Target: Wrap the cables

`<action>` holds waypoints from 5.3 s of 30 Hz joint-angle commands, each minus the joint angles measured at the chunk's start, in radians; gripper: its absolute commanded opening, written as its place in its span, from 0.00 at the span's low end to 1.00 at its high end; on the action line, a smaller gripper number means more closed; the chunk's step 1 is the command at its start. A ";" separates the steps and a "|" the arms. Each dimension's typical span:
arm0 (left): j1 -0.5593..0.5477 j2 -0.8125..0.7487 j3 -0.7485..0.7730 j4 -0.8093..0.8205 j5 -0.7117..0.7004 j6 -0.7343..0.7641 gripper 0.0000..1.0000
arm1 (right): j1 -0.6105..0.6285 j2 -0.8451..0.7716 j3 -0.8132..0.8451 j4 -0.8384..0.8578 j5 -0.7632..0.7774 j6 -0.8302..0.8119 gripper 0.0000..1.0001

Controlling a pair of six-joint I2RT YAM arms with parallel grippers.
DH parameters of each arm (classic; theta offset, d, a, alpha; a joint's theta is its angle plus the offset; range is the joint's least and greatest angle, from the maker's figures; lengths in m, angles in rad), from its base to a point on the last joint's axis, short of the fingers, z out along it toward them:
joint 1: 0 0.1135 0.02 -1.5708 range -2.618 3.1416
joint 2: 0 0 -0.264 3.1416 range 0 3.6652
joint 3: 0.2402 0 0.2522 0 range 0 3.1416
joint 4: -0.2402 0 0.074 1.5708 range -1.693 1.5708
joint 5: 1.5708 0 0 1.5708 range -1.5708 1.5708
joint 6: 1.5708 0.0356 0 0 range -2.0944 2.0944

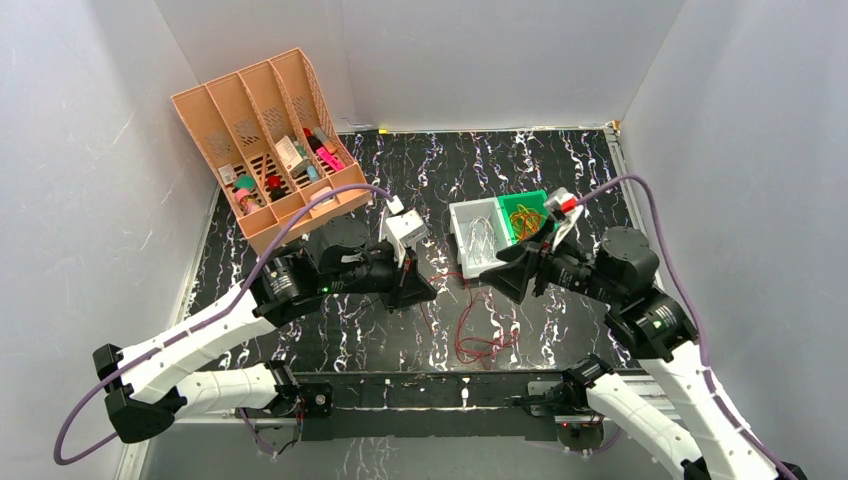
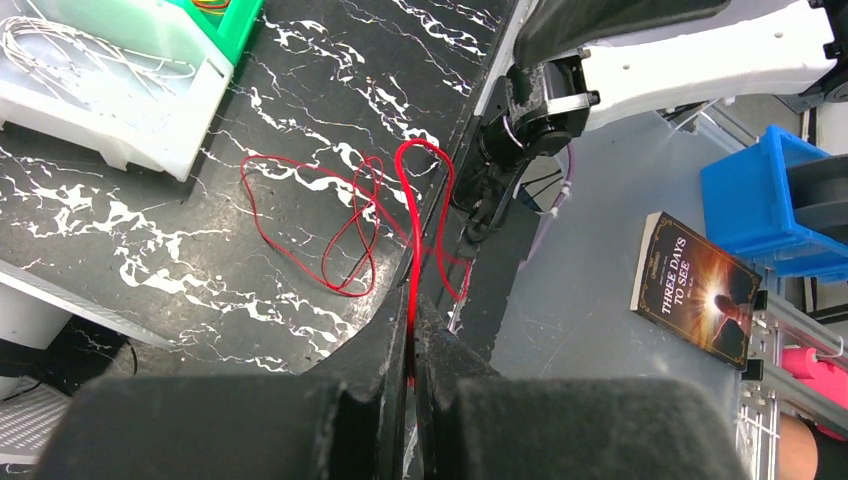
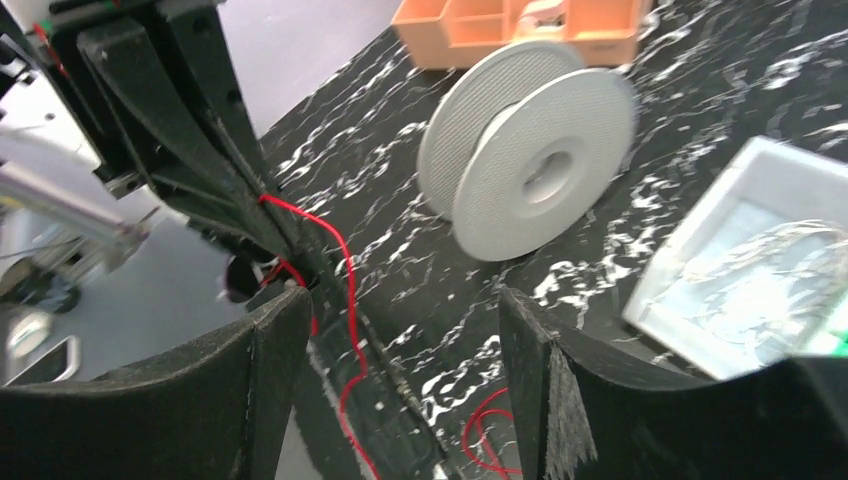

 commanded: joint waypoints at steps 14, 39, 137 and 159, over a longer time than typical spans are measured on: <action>-0.003 -0.032 -0.013 0.146 0.027 -0.075 0.00 | 0.001 0.044 -0.333 0.592 -0.378 0.381 0.61; -0.003 -0.070 0.000 0.063 -0.292 -0.095 0.61 | 0.002 -0.018 -0.236 0.458 -0.281 0.293 0.00; 0.418 0.139 -0.094 0.098 -0.325 -0.023 0.79 | 0.116 0.715 -0.178 1.030 -0.081 1.188 0.00; 0.335 0.197 -0.062 0.057 -0.489 0.026 0.54 | 0.111 0.744 -0.195 1.073 -0.054 1.225 0.00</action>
